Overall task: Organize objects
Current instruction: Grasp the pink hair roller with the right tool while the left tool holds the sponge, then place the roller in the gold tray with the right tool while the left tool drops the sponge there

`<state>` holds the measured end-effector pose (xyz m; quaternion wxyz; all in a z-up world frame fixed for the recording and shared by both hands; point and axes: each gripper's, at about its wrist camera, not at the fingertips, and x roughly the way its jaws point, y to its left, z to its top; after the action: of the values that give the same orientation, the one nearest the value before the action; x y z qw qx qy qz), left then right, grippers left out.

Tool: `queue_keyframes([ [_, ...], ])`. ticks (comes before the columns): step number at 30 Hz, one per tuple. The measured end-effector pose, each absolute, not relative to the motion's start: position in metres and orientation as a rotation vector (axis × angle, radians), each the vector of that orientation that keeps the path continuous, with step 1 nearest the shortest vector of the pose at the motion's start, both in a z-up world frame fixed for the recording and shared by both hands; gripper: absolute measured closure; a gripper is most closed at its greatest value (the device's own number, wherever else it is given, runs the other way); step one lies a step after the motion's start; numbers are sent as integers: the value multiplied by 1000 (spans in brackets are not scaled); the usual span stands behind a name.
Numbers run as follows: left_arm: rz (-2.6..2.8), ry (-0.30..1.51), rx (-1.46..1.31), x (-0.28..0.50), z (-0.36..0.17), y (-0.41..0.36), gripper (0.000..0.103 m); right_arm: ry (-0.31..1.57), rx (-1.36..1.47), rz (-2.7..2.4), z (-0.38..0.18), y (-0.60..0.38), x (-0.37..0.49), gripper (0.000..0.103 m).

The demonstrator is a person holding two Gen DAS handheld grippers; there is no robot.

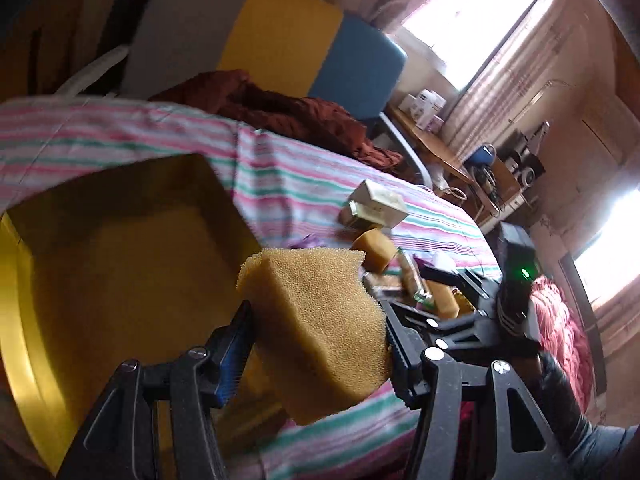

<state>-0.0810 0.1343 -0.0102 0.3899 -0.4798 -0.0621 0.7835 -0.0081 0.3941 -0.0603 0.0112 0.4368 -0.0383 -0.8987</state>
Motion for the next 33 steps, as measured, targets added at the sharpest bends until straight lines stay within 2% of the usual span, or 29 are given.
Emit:
queue_keyframes([
  [8, 2018, -235, -1248, -72, -19, 92, 42, 152, 1586, -2540, -101, 350, -69, 2],
  [9, 2021, -241, -1250, -71, -20, 89, 41, 155, 1604, -2522, -104, 349, -73, 5],
  [11, 2021, -255, -1260, -72, -23, 81, 41, 146, 1630, -2483, -109, 350, -76, 23],
  [12, 2021, -260, -1264, -72, -25, 79, 41, 144, 1640, -2464, -110, 350, -76, 25],
  [21, 2028, -291, -1265, -72, -25, 73, 40, 157, 1657, -2490, -110, 350, -81, 23],
  [22, 2030, -295, -1262, -72, -24, 72, 40, 182, 1666, -2480, -110, 349, -82, 24],
  [24, 2037, -306, -1260, -72, -24, 68, 40, 251, 1683, -2458, -111, 346, -87, 39],
  [26, 2044, -310, -1261, -71, -24, 65, 40, 296, 1692, -2449, -110, 343, -86, 39],
  [33, 2099, -291, -1277, -68, -27, 45, 40, 200, 1569, -2575, -72, 351, -55, 39],
])
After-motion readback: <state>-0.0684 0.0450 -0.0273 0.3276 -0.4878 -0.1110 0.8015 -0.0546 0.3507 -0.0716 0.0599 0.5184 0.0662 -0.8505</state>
